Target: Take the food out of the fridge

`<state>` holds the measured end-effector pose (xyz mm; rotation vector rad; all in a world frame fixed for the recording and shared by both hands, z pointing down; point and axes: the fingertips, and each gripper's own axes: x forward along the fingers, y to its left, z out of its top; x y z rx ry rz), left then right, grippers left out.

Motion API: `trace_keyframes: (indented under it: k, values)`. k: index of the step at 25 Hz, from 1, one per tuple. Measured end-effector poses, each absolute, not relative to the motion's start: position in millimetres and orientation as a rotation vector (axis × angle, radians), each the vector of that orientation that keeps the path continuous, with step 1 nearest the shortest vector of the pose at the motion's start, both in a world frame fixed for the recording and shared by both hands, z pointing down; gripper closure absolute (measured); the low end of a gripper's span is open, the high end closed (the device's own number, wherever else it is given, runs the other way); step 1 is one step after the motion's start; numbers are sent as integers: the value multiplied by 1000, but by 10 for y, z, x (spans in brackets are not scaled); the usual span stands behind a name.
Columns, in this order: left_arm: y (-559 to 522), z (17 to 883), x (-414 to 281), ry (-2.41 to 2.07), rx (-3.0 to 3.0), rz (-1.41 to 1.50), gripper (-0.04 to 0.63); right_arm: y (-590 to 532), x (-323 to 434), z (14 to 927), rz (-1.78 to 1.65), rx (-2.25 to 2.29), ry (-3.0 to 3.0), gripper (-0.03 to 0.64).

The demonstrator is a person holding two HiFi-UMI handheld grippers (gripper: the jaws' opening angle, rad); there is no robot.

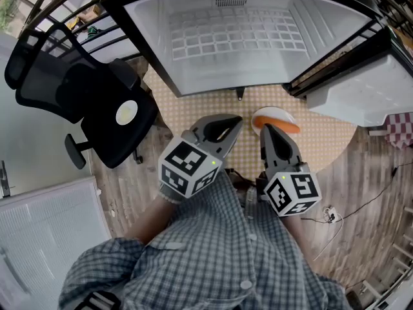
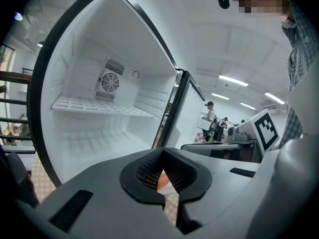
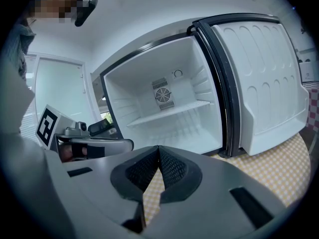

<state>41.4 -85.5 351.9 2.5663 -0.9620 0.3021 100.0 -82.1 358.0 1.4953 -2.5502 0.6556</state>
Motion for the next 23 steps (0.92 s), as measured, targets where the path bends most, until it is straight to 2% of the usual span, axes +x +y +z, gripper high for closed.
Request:
trace_keyframes:
  k: [23]
  values:
    - [-866, 3605, 435, -947, 2546, 330, 589, -808, 945, 3669, 681, 1436, -2552, 607]
